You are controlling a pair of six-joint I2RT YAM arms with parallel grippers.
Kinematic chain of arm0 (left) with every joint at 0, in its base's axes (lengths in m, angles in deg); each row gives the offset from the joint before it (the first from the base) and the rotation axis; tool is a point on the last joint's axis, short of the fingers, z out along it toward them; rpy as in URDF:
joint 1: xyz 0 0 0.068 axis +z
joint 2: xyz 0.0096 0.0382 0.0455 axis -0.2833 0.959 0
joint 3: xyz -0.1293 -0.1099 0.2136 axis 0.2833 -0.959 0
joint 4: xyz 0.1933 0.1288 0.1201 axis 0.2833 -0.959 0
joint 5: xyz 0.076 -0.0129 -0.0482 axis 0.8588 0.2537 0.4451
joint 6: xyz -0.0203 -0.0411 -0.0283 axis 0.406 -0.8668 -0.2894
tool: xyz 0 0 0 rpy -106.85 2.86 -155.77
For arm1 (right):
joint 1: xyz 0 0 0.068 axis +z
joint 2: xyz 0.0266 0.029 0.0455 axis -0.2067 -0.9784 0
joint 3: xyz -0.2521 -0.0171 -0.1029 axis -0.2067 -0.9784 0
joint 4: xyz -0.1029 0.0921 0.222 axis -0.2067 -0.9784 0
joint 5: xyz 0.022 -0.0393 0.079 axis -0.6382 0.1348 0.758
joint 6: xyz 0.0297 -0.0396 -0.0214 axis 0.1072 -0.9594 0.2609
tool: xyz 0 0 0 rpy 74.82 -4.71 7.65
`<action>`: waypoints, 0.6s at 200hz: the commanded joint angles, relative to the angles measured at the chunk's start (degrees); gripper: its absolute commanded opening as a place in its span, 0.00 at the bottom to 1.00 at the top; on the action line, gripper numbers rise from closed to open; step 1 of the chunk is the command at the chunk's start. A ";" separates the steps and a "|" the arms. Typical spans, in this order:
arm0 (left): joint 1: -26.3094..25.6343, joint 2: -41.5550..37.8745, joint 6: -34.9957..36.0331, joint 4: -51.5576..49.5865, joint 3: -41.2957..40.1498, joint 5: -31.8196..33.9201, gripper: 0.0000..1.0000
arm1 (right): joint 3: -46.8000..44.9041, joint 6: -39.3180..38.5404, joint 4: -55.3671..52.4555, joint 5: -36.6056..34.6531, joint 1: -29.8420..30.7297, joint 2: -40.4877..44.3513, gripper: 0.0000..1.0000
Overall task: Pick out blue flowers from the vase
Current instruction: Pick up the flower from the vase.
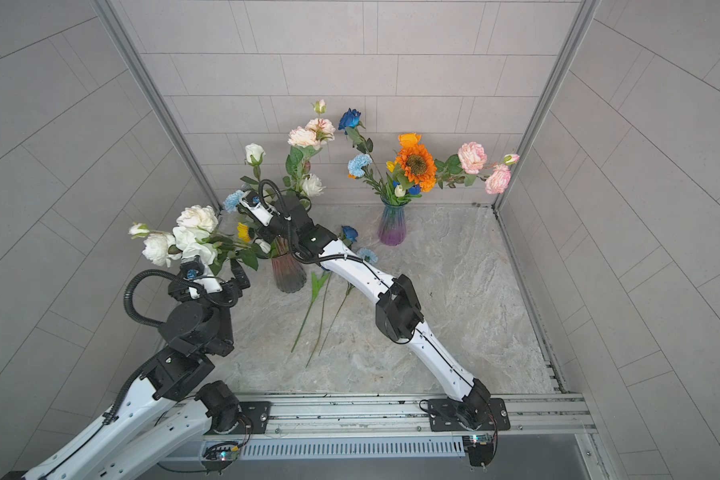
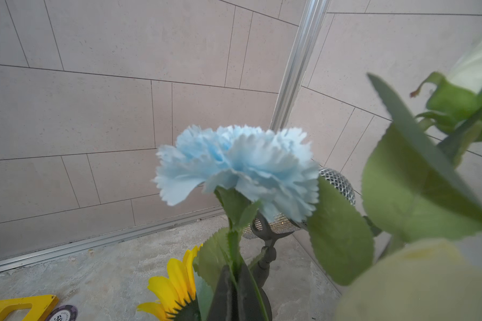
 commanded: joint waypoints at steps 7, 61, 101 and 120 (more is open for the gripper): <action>0.25 -0.17 0.67 1.25 -0.23 0.58 0.96 | -5.50 -1.52 0.01 -0.53 -0.03 4.91 0.00; 0.21 0.18 0.95 1.43 -0.09 0.59 0.96 | -14.27 -1.09 4.46 1.61 -0.03 15.33 0.00; 0.22 -0.46 0.94 0.29 0.21 0.90 0.95 | -20.86 -0.35 10.08 1.75 0.59 20.92 0.00; 0.17 -0.65 0.94 0.07 0.12 1.03 0.95 | -22.22 -0.47 11.41 1.72 0.87 22.60 0.00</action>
